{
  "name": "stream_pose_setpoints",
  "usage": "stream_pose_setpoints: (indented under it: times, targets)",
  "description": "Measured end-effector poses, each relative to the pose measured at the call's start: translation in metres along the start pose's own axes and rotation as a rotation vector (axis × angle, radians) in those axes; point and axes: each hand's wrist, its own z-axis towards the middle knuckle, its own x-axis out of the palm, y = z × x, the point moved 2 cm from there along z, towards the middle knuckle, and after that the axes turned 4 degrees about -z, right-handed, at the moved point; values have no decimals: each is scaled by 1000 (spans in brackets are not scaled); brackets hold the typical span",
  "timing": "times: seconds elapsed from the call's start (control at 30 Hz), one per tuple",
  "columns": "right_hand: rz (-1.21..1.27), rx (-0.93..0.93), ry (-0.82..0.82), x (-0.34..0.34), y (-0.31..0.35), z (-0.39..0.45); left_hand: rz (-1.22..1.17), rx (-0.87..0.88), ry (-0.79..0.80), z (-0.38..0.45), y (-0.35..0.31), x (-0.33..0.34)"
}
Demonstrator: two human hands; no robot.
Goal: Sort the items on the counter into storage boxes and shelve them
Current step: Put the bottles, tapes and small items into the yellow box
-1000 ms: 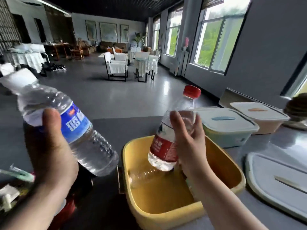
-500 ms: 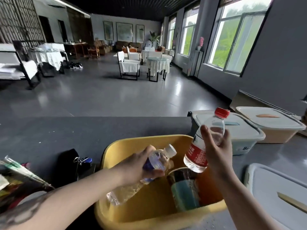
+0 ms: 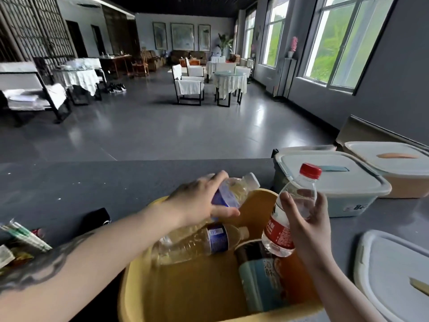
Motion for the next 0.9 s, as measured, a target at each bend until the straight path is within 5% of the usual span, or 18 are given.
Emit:
stream_pose_setpoints:
  times: [0.13, 0.23, 0.47, 0.63, 0.9]
  targets:
    - [1, -27, 2, 0, -2, 0, 356, 19, 166, 6, 7, 23]
    - [-32, -38, 10, 0, -3, -1, 389, -18, 247, -5, 16, 58]
    - [-162, -72, 82, 4, 0, -6, 380, -115, 230, -10, 33, 81]
    - [-251, -175, 14, 5, 18, 17, 502, 71, 9, -10, 35, 77]
    - [-482, -178, 330, 32, -5, 21, 202, 168, -60, -4, 36, 75]
